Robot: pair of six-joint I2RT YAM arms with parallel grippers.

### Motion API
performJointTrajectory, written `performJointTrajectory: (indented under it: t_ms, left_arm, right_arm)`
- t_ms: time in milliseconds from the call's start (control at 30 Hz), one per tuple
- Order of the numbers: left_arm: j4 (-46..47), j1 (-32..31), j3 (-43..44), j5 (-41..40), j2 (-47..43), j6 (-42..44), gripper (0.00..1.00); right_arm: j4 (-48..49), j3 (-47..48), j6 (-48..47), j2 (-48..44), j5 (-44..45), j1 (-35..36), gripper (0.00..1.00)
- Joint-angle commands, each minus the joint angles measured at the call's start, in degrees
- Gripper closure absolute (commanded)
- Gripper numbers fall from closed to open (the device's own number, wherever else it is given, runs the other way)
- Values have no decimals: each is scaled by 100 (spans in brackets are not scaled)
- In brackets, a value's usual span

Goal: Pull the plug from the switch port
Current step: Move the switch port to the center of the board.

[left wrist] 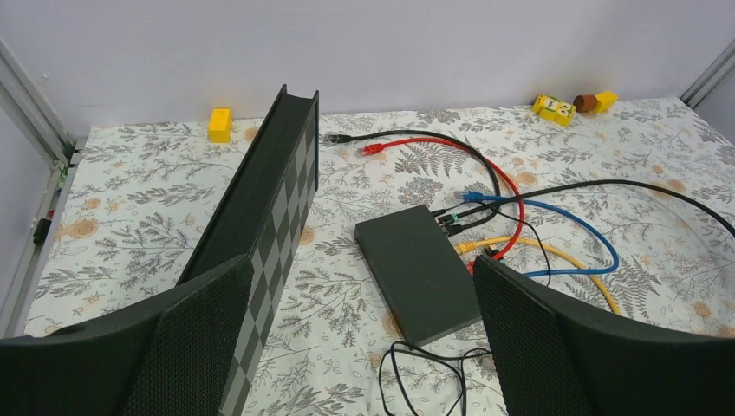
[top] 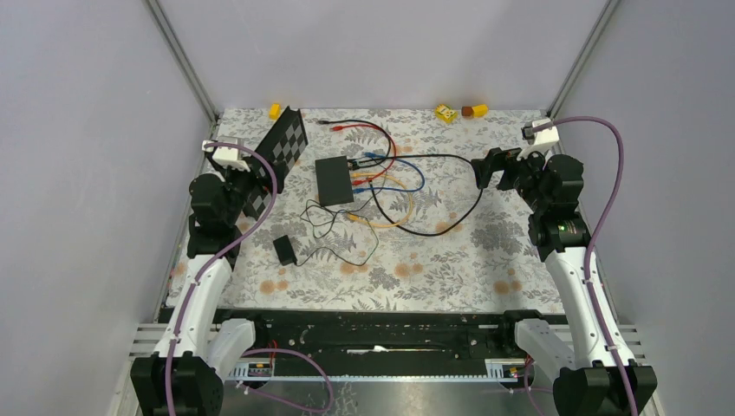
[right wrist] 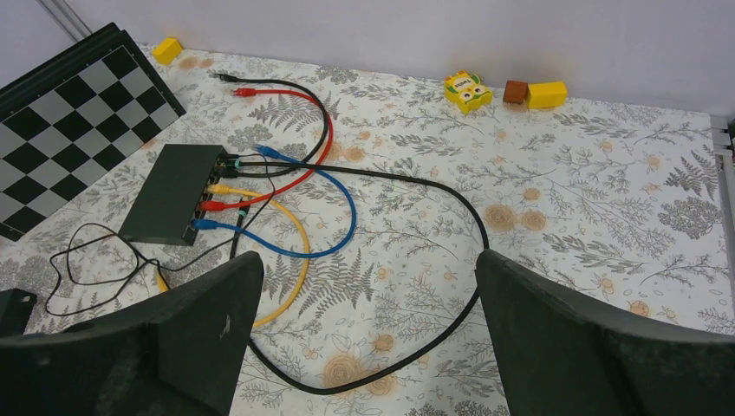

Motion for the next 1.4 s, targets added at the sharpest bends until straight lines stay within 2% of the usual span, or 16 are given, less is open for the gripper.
performJointTrajectory:
  t_ms: [0, 200, 400, 467, 700, 800, 1067, 1367]
  left_arm:
    - [156, 76, 46, 120, -82, -30, 1]
    - [141, 162, 58, -19, -91, -80, 1]
    - [-220, 226, 386, -866, -75, -123, 1]
    - [-314, 253, 437, -906, -64, -128, 1]
    - [-436, 275, 389, 643, 82, 240, 1]
    - [-430, 272, 382, 1041, 172, 278, 1]
    - [-486, 277, 402, 1371, 355, 392, 1]
    - [-548, 263, 527, 1586, 514, 308, 1]
  right_arm:
    - [135, 52, -93, -37, -54, -8, 0]
    - [134, 36, -97, -130, 89, -5, 0]
    - [135, 14, -413, -173, 71, -7, 0]
    - [135, -14, -477, -166, -39, -3, 0]
    - [150, -185, -798, -156, -746, -11, 0]
    - [150, -248, -920, -130, -1064, -7, 0]
    - [137, -320, -1064, -116, -1636, -7, 0]
    - [217, -439, -1150, -65, -1719, -10, 0]
